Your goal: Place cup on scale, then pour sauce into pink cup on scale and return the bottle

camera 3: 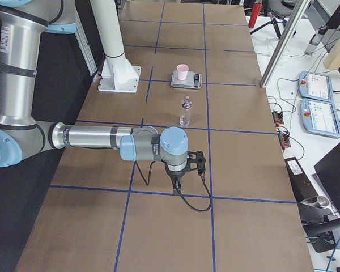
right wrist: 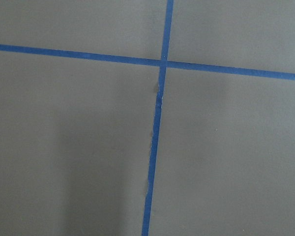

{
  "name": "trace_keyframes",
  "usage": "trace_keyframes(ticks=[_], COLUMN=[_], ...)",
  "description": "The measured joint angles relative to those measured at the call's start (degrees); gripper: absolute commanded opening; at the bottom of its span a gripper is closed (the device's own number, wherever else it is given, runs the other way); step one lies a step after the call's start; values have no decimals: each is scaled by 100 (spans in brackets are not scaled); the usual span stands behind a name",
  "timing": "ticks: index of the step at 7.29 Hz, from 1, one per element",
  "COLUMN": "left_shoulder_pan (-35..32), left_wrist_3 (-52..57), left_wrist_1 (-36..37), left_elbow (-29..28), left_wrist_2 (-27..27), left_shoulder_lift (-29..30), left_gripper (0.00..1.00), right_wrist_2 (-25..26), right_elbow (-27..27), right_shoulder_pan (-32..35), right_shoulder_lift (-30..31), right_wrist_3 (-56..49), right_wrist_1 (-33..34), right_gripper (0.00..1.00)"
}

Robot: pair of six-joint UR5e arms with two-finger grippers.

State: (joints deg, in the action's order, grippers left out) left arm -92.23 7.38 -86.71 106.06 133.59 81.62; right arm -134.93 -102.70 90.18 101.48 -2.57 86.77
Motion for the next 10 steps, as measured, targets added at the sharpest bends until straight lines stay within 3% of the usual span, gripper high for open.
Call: trace_keyframes(ticks=[10], left_shoulder_pan=[12], left_wrist_3=[0], left_wrist_1=[5], left_elbow=[33], left_wrist_2=[0], left_shoulder_lift=[-9], left_gripper=[100], right_wrist_2=[3], right_elbow=[-125], right_shoulder_pan=[-253], right_shoulder_lift=[30], right_wrist_3=[63], right_wrist_1=[193], right_gripper=[100])
